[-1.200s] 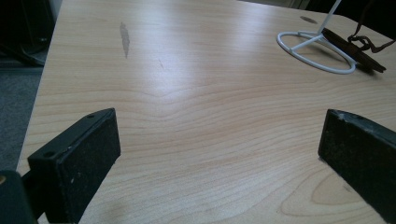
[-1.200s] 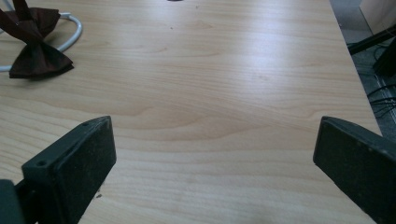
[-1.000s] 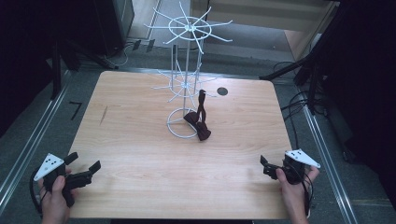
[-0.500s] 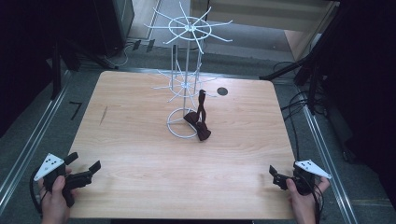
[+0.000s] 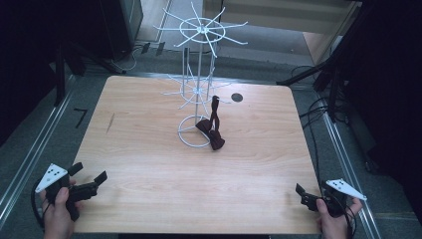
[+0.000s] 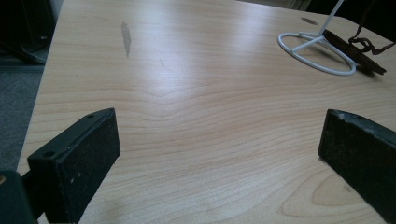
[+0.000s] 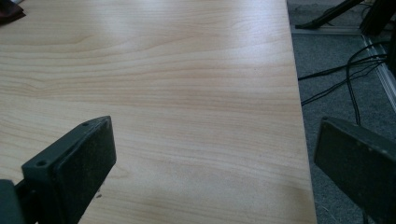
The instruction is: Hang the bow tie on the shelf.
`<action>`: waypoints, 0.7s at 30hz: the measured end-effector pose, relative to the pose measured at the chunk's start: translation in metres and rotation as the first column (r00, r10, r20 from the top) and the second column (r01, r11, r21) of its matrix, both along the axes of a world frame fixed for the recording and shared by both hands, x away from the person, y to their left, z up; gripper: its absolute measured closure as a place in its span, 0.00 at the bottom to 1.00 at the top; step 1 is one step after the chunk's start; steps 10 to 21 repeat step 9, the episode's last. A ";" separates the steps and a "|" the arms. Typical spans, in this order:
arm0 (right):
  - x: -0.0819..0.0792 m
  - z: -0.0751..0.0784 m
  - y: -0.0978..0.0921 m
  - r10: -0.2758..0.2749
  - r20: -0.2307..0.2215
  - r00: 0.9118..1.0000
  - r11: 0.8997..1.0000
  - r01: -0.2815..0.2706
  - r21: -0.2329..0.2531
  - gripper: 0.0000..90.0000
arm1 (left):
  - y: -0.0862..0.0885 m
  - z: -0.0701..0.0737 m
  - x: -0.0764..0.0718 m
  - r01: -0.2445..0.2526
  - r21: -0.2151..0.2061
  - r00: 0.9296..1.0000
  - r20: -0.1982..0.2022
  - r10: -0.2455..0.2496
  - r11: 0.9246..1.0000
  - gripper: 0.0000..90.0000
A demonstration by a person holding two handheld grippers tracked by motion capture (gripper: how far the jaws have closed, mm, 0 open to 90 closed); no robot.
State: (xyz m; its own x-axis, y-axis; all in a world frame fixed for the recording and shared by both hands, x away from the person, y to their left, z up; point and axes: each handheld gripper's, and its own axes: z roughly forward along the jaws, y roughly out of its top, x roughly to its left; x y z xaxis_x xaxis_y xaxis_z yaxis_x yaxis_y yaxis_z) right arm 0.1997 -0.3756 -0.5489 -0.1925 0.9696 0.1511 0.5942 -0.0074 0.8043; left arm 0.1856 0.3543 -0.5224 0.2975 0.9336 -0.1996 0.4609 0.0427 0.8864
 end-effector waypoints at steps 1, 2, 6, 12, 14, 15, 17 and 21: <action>0.001 0.000 0.000 0.001 -0.002 1.000 1.000 -0.001 0.002 0.00 | 0.000 0.000 0.000 -0.002 0.004 1.000 0.000 0.002 1.000 0.00; 0.001 0.000 0.000 -0.001 -0.003 1.000 1.000 0.001 0.002 0.00 | 0.000 0.000 0.000 0.000 0.005 1.000 -0.002 0.000 1.000 0.00; 0.003 -0.001 -0.001 -0.007 -0.012 1.000 1.000 0.007 0.015 0.00 | 0.000 0.000 0.000 0.001 0.004 1.000 -0.001 -0.001 1.000 0.00; 0.003 -0.001 0.000 -0.001 -0.004 1.000 1.000 0.001 -0.001 0.00 | -0.001 0.000 0.001 0.003 0.008 1.000 -0.003 -0.003 1.000 0.00; 0.003 -0.001 0.000 -0.001 -0.004 1.000 1.000 0.001 -0.001 0.00 | -0.001 0.000 0.001 0.003 0.008 1.000 -0.003 -0.003 1.000 0.00; 0.003 -0.001 0.000 -0.001 -0.004 1.000 1.000 0.001 -0.001 0.00 | -0.001 0.000 0.001 0.003 0.008 1.000 -0.003 -0.003 1.000 0.00; 0.003 -0.001 0.000 -0.001 -0.004 1.000 1.000 0.001 -0.001 0.00 | -0.001 0.000 0.001 0.003 0.008 1.000 -0.003 -0.003 1.000 0.00; 0.003 -0.001 0.000 -0.001 -0.004 1.000 1.000 0.001 -0.001 0.00 | -0.001 0.000 0.001 0.003 0.008 1.000 -0.003 -0.003 1.000 0.00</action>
